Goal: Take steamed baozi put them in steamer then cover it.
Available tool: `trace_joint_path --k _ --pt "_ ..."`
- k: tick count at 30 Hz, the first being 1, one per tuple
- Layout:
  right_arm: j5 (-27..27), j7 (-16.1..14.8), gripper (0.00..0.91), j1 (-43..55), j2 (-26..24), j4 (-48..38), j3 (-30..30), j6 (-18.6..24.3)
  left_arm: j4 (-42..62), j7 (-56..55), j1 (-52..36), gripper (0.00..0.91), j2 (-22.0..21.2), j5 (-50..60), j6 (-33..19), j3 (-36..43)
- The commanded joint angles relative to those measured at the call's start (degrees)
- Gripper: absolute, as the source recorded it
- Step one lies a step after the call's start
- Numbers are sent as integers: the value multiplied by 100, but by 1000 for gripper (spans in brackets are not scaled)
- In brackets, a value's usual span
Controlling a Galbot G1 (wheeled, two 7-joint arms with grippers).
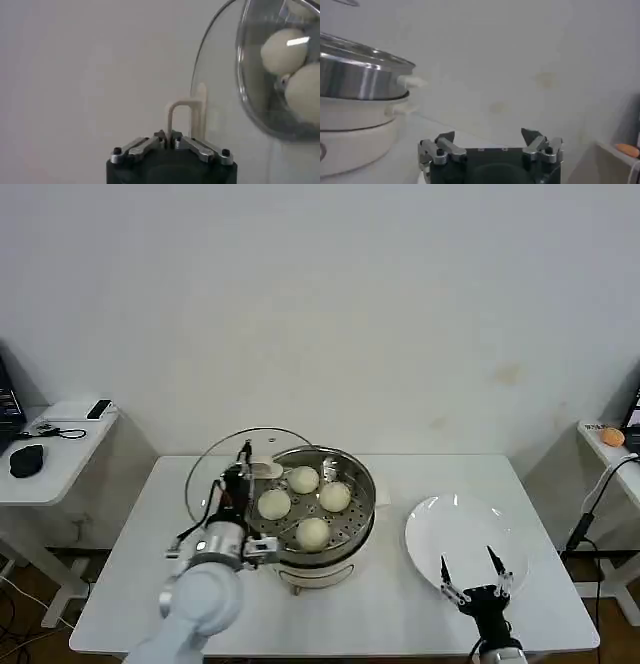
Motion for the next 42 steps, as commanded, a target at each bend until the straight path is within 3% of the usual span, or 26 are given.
trace_joint_path --k 1,11,42 --pt "-84 16 907 25 40 -92 -54 21 400 517 -522 0 -842 1043 374 931" --pt "-216 25 907 55 58 -186 -156 30 828 595 -624 0 -1149 1161 416 1137" --pt "-314 26 907 108 72 -332 -313 51 1193 532 -594 0 -1109 1140 313 1014"
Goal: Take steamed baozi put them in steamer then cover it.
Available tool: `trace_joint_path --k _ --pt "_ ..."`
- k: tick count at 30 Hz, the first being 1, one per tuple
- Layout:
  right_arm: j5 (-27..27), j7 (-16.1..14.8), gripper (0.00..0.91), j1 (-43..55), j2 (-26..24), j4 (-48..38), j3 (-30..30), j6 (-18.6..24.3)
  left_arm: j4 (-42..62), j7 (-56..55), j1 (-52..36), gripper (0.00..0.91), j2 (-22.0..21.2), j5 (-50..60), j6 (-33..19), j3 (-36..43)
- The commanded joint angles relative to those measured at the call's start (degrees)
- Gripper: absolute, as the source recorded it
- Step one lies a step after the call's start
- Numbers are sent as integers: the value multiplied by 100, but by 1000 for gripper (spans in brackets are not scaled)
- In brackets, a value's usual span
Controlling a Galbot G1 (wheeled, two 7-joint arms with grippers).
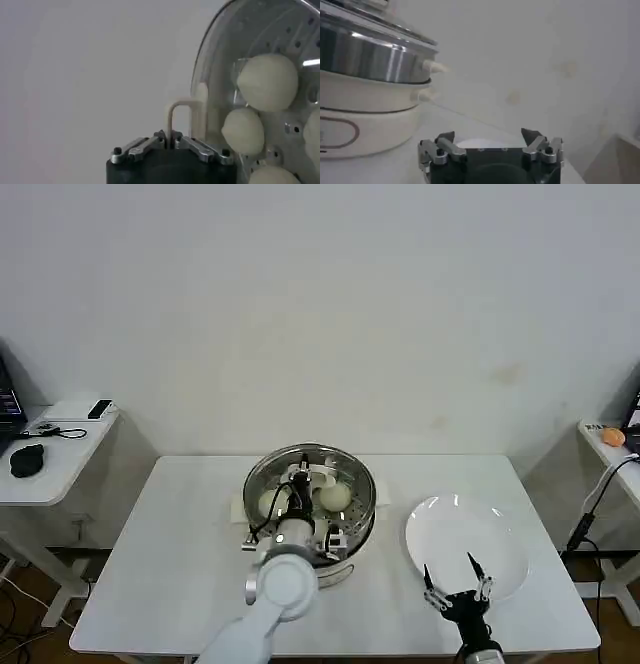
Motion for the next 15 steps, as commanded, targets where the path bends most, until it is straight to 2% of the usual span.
trace_joint_path --k 1,15 --pt "-16 0 907 4 -3 -15 -21 8 65 -18 5 0 -44 29 -2 10" --pt "-42 -2 907 -4 -5 -27 -61 30 186 -102 -7 0 -133 -19 -4 -40"
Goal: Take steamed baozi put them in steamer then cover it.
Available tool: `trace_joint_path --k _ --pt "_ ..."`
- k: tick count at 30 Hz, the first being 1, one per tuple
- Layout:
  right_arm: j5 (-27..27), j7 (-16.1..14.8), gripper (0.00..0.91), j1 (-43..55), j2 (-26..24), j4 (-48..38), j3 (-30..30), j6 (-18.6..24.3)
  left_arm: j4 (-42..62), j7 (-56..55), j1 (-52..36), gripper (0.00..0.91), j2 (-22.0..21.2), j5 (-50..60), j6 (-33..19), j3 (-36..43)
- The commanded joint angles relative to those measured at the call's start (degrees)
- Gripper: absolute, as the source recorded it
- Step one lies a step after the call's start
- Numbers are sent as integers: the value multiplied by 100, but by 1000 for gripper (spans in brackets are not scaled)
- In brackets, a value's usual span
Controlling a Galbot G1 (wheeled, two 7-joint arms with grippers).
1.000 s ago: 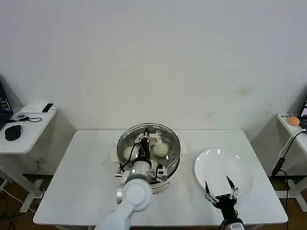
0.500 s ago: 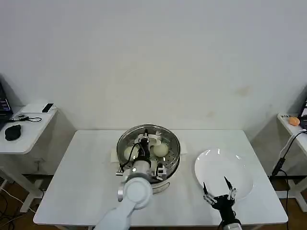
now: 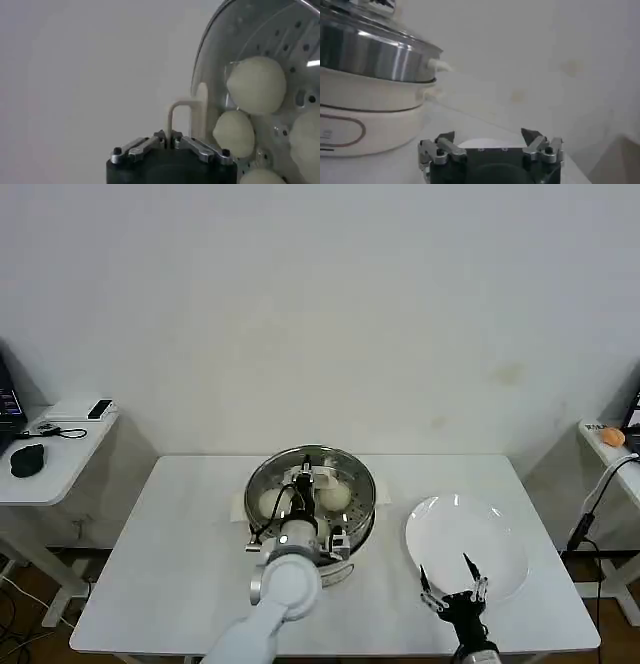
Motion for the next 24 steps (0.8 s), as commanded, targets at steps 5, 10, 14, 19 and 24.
trace_joint_path --k 5,10,14,19,24 --pt "-19 -4 907 -12 1 10 -14 10 -33 -20 84 10 -43 -71 4 -16" --pt "-38 -4 907 -12 7 9 -49 12 -142 -22 148 907 -42 -131 6 -21" --pt "-57 -5 907 -21 8 14 -81 18 -196 -32 189 907 -31 -127 0 -49" --pt "-72 -4 907 -36 8 23 -98 25 -295 -73 268 907 -12 -138 -12 -93" --pt "-89 -2 907 -51 12 39 -106 29 -528 -71 394 907 81 -173 -12 -99"
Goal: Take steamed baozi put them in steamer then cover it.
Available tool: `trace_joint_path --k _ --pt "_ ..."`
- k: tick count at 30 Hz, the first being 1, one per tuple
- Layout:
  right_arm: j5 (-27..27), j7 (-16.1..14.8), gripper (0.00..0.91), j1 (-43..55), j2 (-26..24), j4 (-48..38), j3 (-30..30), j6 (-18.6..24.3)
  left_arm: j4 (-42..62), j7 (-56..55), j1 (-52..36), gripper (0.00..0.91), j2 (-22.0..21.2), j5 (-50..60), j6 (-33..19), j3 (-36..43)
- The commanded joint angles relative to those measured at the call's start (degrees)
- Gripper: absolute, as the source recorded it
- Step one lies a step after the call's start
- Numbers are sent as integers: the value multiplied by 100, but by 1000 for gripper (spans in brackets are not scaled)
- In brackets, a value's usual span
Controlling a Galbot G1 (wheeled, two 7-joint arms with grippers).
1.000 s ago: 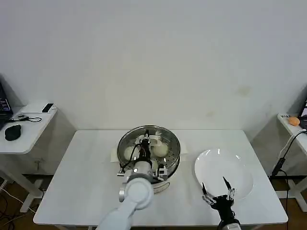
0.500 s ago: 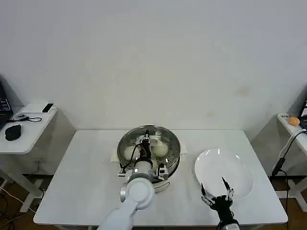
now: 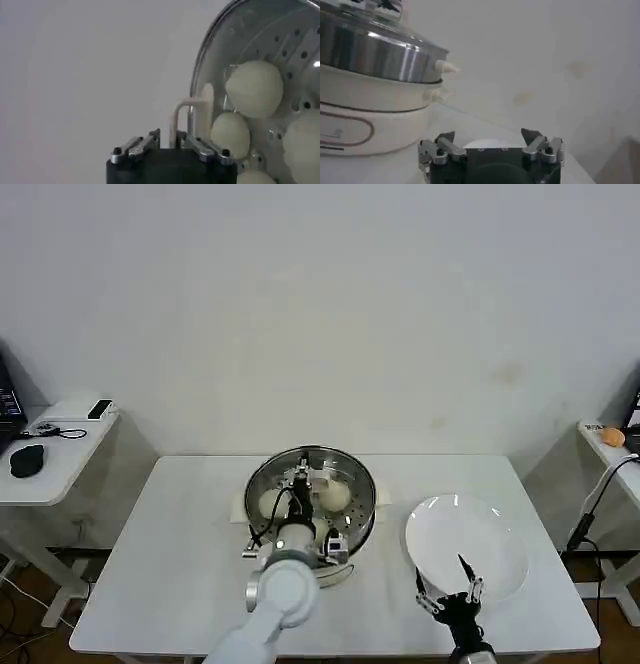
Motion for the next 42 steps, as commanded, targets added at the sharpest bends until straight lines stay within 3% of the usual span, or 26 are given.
trace_joint_path --k 1,14,19,25,28,31,33,34,35,36,39,42 --pt "-13 4 907 -12 4 13 -12 7 -299 7 163 907 93 -49 -3 -10" --pt "-54 21 907 -74 10 77 -68 9 -1113 -137 916 907 462 -347 -133 -101" --pt "-42 25 907 -132 -32 165 -66 -5 -1886 -746 1399 907 839 -1285 -345 -375" --pt "-15 28 907 -179 -50 253 -95 -32 -2855 -1441 2160 907 1124 -2551 -685 -1234" --pt "37 26 907 -224 -61 258 -148 -50 -3239 -1937 2733 907 1204 -3799 -783 -1676" --pt "184 -8 907 -238 -108 269 -184 -131 -3307 -3025 3208 907 1151 -5855 -1056 -2365" --pt "450 -68 907 -265 -182 363 -207 -284 -2996 -3586 3539 907 989 -7864 -1962 -3105" --pt "488 -84 907 -271 -205 377 -209 -329 -2844 -3561 3622 907 919 -8350 -2398 -3378" --pt "661 -116 907 -285 -255 429 -206 -400 -2568 -3364 3764 907 817 -9487 -3159 -3787" --pt "794 -134 907 -301 -311 454 -201 -460 -2400 -3298 3923 907 743 -9985 -3473 -4029" --pt "1107 -224 907 -377 -488 544 -193 -572 -2153 -3420 4328 907 707 -10988 -3474 -4397" --pt "1559 -308 907 -568 -753 658 -195 -628 -1912 -3390 4814 907 598 -10820 -3524 -4539"
